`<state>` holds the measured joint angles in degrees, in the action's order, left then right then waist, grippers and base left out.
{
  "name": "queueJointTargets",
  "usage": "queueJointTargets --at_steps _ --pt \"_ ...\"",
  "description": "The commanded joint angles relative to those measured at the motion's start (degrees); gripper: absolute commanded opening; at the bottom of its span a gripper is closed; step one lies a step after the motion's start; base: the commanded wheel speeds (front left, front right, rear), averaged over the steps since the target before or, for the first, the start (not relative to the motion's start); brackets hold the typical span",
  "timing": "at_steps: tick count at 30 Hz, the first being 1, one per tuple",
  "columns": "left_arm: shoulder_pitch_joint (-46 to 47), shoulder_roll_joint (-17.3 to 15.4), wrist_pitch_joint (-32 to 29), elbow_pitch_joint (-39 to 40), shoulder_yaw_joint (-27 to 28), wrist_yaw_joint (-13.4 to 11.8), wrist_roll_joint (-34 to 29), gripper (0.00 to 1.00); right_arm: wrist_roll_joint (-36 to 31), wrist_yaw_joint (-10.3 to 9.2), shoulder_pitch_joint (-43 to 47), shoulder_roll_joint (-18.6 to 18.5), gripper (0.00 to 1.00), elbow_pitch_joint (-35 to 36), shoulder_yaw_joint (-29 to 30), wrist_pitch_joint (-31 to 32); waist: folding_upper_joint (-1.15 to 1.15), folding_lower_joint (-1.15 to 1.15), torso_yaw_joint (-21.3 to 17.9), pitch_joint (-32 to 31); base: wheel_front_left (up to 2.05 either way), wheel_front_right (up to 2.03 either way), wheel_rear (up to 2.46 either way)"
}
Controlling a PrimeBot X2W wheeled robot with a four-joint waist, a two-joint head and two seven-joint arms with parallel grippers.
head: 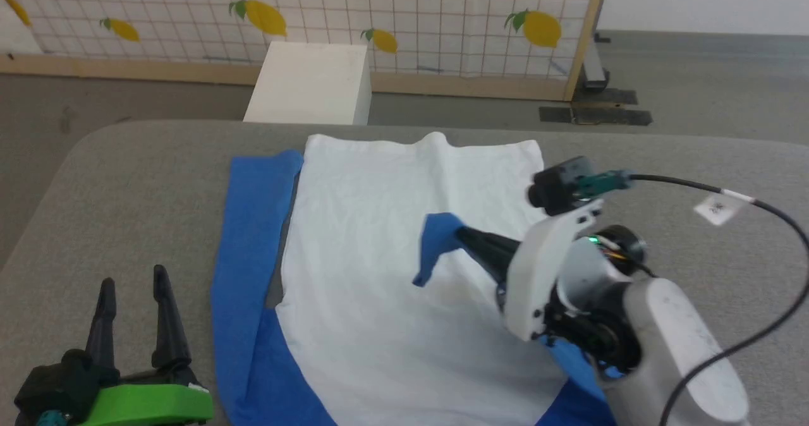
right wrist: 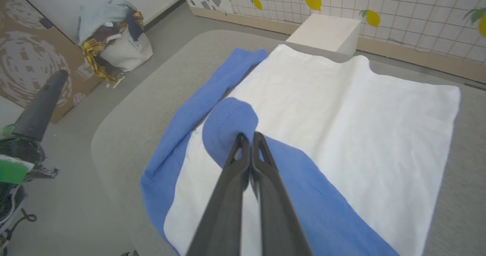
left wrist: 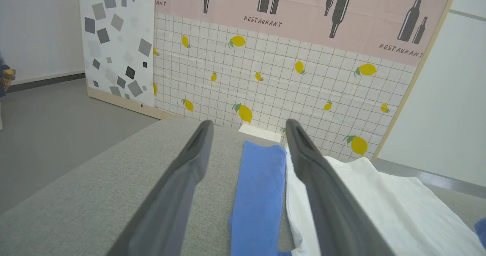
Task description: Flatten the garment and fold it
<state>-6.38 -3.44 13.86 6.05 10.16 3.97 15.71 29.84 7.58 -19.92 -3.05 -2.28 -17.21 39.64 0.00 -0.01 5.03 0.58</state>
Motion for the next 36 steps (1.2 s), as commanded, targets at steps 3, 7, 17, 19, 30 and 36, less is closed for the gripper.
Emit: queueJointTargets --at_steps 3,7,17,19,30,36 --pt "1.4 0.0 0.0 -0.6 -1.0 0.3 0.4 1.0 4.6 -0.09 -4.4 0.1 0.0 -5.6 -5.5 -5.0 0.0 0.01 3.2 3.0 0.0 0.0 0.0" --pt "2.7 0.0 0.1 -1.3 -1.8 0.6 0.6 1.0 7.5 -0.09 -9.2 0.2 0.0 -12.0 -12.4 -9.1 0.0 0.01 5.5 5.1 0.0 0.0 0.0" --pt "4.7 0.1 0.6 -3.3 -2.4 0.8 1.2 1.0 13.6 -0.09 -15.1 0.2 1.0 -23.5 -26.2 -10.7 0.0 0.01 7.9 7.6 0.0 0.0 0.0" --pt "4.6 0.1 0.7 -3.5 -2.2 0.7 1.3 1.0 15.4 -0.09 -15.6 0.2 1.0 -23.6 -27.4 -11.4 0.0 0.01 7.5 7.6 0.0 0.0 0.0" --pt "4.2 -1.5 0.2 -4.6 -2.8 0.1 -0.3 1.0 14.6 -0.09 -18.9 -0.4 1.0 -21.7 -12.3 -27.0 0.0 0.01 2.4 3.8 0.0 0.0 0.0" --pt "4.0 -2.1 -0.7 -4.5 -3.1 -0.6 -0.9 1.0 0.4 -0.09 -11.4 -3.9 1.0 -16.1 3.6 -37.1 0.0 0.01 -0.7 1.4 0.0 0.0 0.0"
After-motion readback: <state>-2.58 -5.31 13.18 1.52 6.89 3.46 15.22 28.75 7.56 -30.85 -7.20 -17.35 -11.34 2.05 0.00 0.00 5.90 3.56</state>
